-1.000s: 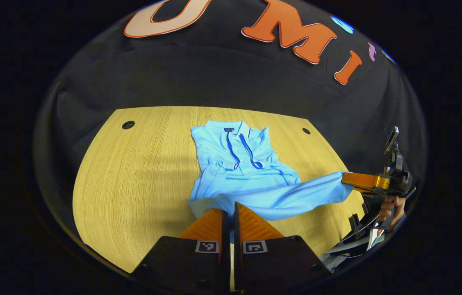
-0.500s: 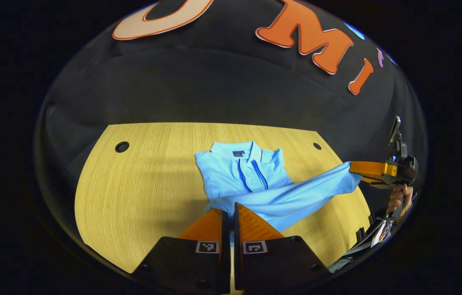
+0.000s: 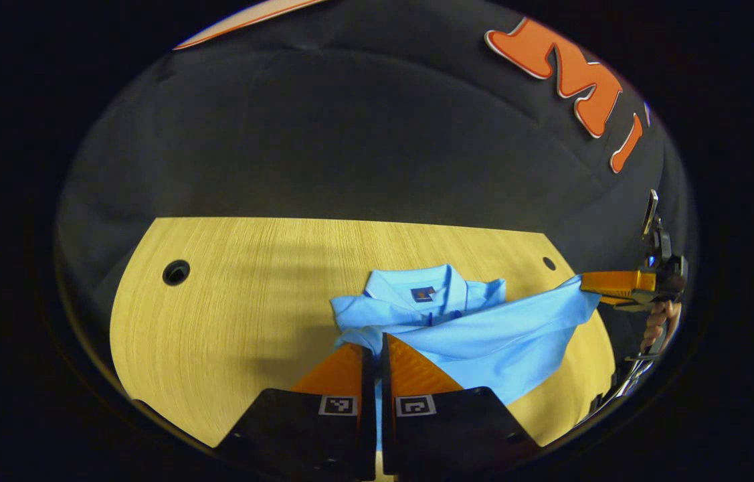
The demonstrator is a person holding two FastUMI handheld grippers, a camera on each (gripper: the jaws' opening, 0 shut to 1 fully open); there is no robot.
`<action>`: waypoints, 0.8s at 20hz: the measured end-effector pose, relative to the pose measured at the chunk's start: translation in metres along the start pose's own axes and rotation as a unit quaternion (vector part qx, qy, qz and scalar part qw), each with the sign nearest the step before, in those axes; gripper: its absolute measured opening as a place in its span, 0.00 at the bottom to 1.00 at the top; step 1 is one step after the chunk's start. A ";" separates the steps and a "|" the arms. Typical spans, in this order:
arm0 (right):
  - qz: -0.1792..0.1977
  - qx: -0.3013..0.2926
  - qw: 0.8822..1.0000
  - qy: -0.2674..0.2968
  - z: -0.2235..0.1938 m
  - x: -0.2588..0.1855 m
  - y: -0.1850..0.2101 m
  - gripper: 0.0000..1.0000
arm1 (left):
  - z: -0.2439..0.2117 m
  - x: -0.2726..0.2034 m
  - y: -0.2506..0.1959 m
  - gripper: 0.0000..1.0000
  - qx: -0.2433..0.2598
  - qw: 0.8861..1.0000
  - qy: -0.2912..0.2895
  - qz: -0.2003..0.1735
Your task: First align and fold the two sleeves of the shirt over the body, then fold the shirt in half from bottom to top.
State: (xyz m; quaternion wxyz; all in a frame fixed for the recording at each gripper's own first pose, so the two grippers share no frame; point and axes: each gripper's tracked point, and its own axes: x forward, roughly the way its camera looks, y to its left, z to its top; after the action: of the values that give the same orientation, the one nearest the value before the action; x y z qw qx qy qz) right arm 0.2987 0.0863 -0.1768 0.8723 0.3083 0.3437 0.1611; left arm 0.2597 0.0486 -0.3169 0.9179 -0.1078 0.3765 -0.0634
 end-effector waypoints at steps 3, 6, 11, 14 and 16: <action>0.006 0.034 0.999 -0.003 0.012 0.023 -0.001 0.02 | 0.008 0.020 0.004 0.08 0.030 0.999 -0.013 0.009; 0.028 0.068 0.997 -0.010 0.019 0.032 0.008 0.15 | 0.026 0.021 0.005 0.15 0.048 0.998 -0.046 0.015; 0.044 0.052 0.997 -0.041 0.034 0.016 0.018 0.58 | 0.071 -0.015 -0.002 0.73 0.052 0.989 -0.134 0.024; 0.040 0.018 0.998 -0.052 0.037 -0.007 0.018 0.75 | 0.078 -0.040 0.007 0.93 0.065 0.985 -0.143 0.067; 0.038 -0.021 0.997 -0.060 0.033 -0.028 0.023 0.69 | 0.077 -0.061 0.004 0.98 0.051 0.985 -0.146 0.074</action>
State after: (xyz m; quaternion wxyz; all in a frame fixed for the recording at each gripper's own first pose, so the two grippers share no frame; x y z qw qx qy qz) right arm 0.3001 0.0761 -0.1293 0.8906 0.3121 0.2758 0.1825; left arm 0.2705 0.0759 -0.2230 0.9696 -0.0407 0.2414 0.0022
